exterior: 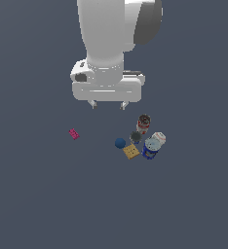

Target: Pick up a designated object from a clutter of objects.

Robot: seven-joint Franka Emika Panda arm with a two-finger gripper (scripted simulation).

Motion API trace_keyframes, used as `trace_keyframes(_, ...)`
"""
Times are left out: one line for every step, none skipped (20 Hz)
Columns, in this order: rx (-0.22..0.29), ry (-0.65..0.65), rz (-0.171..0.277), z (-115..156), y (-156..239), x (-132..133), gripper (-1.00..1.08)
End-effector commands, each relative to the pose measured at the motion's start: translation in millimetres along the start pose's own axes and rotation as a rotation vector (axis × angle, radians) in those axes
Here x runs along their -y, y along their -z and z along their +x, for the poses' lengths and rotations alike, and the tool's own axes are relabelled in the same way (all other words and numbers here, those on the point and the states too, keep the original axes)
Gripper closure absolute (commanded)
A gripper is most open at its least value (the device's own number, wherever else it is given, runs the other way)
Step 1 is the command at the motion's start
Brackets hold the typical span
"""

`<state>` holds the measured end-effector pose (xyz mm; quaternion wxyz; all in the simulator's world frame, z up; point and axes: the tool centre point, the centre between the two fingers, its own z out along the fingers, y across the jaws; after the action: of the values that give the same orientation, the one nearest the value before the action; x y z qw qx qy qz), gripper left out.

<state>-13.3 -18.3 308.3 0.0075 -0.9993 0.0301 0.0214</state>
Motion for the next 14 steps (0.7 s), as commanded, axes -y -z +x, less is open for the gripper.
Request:
trace_keyframes(0.0,0.0,0.0,0.0,0.0,0.0,-0.92)
trace_keyframes(0.0,-0.001,0.0,0.1,0.3,-0.7,-0.92)
trace_keyframes(-0.001,-0.003,-0.001,0.3,1.2,-2.8,-0.92)
trace_keyframes(-0.003,-0.006,-0.001,0.6,2.6,-6.1,-0.92)
trace_keyframes(-0.005,-0.011,-0.002,1.1,4.5,-10.8,-0.92)
trace_keyframes(-0.007,-0.016,-0.003,1.5,7.1,-16.7,-0.92)
trace_keyframes(-0.009,-0.022,-0.004,1.8,9.5,-22.3,-0.92)
trace_keyframes(-0.011,-0.027,-0.005,2.0,11.4,-26.4,-0.92)
trace_keyframes(-0.012,-0.03,-0.005,2.0,12.7,-29.2,-0.92)
trace_keyframes(-0.013,-0.031,-0.005,2.0,13.4,-30.5,-0.92)
trace_keyframes(-0.013,-0.031,-0.005,1.9,13.5,-30.3,-0.92)
trace_keyframes(-0.012,-0.03,-0.005,2.0,12.9,-29.3,-0.92)
trace_keyframes(-0.012,-0.028,-0.005,2.3,11.9,-28.4,-0.92)
trace_keyframes(-0.012,-0.025,-0.006,2.8,10.5,-27.9,-0.92)
